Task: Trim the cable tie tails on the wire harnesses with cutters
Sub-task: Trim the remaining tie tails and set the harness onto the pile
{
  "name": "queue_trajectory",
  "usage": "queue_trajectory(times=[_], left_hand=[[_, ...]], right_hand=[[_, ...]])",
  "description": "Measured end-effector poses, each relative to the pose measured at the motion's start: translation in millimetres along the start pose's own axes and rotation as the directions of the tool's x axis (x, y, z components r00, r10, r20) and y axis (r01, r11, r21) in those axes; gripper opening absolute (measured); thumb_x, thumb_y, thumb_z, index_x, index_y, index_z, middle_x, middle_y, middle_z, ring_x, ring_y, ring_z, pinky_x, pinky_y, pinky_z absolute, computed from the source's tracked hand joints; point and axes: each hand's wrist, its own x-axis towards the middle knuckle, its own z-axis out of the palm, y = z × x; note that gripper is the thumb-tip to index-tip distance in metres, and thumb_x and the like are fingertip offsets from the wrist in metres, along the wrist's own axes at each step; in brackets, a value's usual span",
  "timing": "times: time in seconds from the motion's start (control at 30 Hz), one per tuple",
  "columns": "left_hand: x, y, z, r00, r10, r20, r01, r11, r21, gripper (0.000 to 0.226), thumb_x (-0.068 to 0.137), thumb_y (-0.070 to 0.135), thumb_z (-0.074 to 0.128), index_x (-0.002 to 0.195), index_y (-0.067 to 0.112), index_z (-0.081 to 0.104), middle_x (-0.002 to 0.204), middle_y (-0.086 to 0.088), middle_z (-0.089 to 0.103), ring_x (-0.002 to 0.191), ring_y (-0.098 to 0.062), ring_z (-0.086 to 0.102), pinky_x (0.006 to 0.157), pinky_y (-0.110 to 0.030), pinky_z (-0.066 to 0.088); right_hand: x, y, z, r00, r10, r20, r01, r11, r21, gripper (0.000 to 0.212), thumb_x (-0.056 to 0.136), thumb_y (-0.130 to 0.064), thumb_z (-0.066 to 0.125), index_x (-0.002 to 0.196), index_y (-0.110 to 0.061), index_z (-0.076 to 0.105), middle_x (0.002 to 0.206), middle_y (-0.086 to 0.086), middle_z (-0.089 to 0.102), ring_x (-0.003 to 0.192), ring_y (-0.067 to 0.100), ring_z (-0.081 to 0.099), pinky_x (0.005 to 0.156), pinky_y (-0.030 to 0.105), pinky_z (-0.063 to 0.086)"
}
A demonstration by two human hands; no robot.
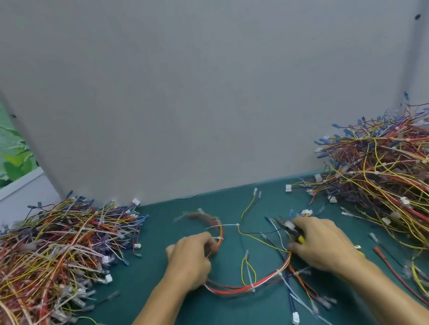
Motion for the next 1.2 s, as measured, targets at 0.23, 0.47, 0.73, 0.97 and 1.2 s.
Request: queue_trajectory(times=[0.23, 0.47, 0.73, 0.97, 1.2], left_hand=[[-21, -8, 0, 1.000, -0.016, 0.007, 0.017, 0.982, -0.189, 0.044, 0.073, -0.005, 0.043, 0.098, 0.027, 0.060, 0.091, 0.016, 0.063, 0.092, -0.009, 0.058, 0.071, -0.014, 0.038], [-35, -30, -15, 0.968, -0.251, 0.013, 0.251, 0.960, -0.125, 0.025, 0.076, 0.025, 0.066, 0.094, 0.032, 0.051, 0.085, 0.012, 0.069, 0.094, -0.015, 0.062, 0.080, -0.028, 0.048], [-39, -28, -9, 0.914, -0.400, -0.063, 0.383, 0.905, -0.184, 0.015, 0.070, 0.018, 0.062, 0.070, 0.030, 0.054, 0.088, 0.002, 0.070, 0.092, -0.025, 0.062, 0.077, -0.029, 0.049], [-37, -26, -17, 0.866, -0.464, 0.185, 0.412, 0.454, -0.790, 0.011, 0.069, -0.002, 0.052, 0.073, 0.001, 0.062, 0.068, -0.020, 0.054, 0.052, -0.026, 0.056, 0.066, -0.043, 0.049], [-36, -31, -27, 0.834, -0.434, 0.340, 0.406, 0.067, -0.911, 0.022, 0.088, -0.012, 0.043, 0.093, 0.001, 0.059, 0.068, -0.014, 0.052, 0.063, -0.025, 0.054, 0.057, -0.036, 0.049]], right_hand=[[4, 0, -3, 0.999, 0.004, 0.042, -0.009, 0.994, 0.109, 0.028, 0.084, -0.047, 0.063, 0.098, -0.027, 0.049, 0.100, 0.005, 0.061, 0.096, 0.031, 0.057, 0.076, 0.038, 0.048], [5, -4, -33, 0.982, 0.151, -0.111, -0.112, 0.948, 0.298, 0.026, 0.092, -0.041, 0.058, 0.095, -0.016, 0.051, 0.096, 0.006, 0.058, 0.094, 0.030, 0.055, 0.072, 0.036, 0.038], [-1, -6, -72, 0.939, 0.258, -0.227, 0.005, 0.651, 0.759, 0.021, 0.099, -0.020, 0.052, 0.079, -0.013, 0.049, 0.073, 0.006, 0.055, 0.068, 0.022, 0.052, 0.063, 0.030, 0.040], [-11, -17, -52, 0.984, 0.071, 0.164, -0.081, 0.995, 0.058, 0.028, 0.083, -0.042, 0.070, 0.071, -0.017, 0.064, 0.076, 0.001, 0.071, 0.075, 0.016, 0.063, 0.061, 0.025, 0.044], [-6, -17, -22, 0.939, 0.120, 0.323, -0.207, 0.946, 0.250, 0.028, 0.073, -0.029, 0.082, 0.077, -0.007, 0.065, 0.070, 0.007, 0.071, 0.046, 0.011, 0.048, 0.050, 0.023, 0.037]])
